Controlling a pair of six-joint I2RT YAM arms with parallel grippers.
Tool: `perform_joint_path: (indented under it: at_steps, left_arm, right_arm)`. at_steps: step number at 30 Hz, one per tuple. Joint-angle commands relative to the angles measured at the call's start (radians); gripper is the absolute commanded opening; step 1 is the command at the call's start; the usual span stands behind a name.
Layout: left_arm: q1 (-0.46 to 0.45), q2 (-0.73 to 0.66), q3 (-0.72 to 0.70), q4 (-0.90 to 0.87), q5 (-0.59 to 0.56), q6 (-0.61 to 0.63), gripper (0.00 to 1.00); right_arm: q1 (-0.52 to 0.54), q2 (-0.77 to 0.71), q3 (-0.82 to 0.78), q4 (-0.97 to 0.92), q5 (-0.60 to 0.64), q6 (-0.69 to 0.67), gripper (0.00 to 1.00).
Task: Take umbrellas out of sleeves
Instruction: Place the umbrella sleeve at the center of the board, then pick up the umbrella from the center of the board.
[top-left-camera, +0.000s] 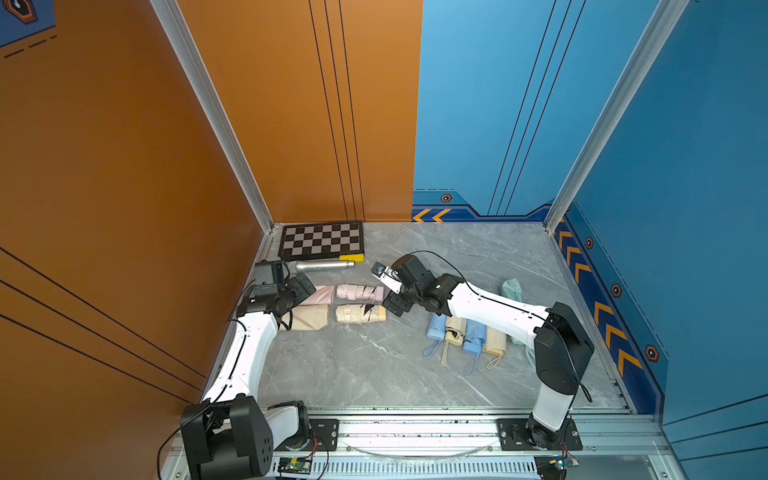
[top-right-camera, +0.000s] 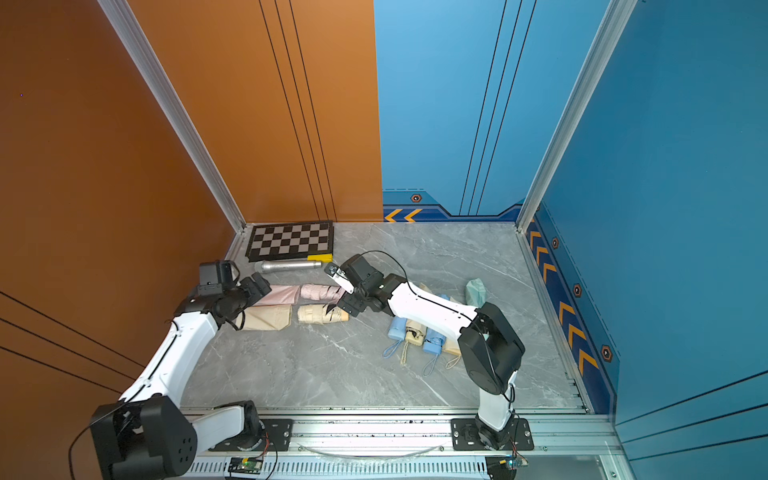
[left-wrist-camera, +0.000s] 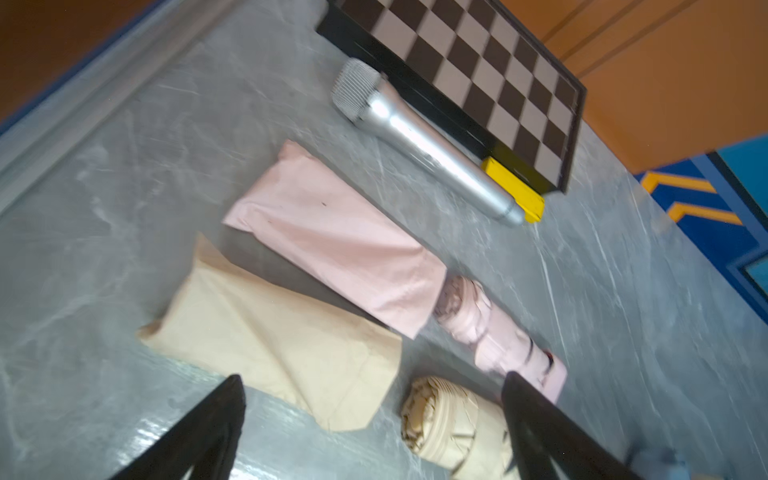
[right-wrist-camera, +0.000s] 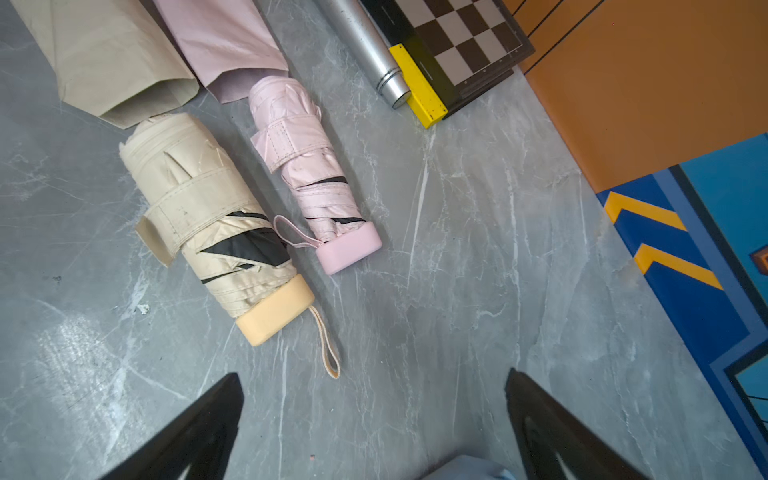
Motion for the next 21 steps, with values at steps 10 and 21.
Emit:
perform_joint_path:
  at_steps: [10,21]
  left_arm:
    - [-0.340,-0.089,0.057,-0.131,0.046,0.110,0.98]
    - [-0.449,-0.134,0.016,-0.078,0.185,0.246,0.98]
  right_arm:
    - [-0.063,-0.163,-0.060,-0.139,0.156,0.335,1.00]
    - [-0.178,-0.184,-0.136,-0.232,0.291,0.861,1.00]
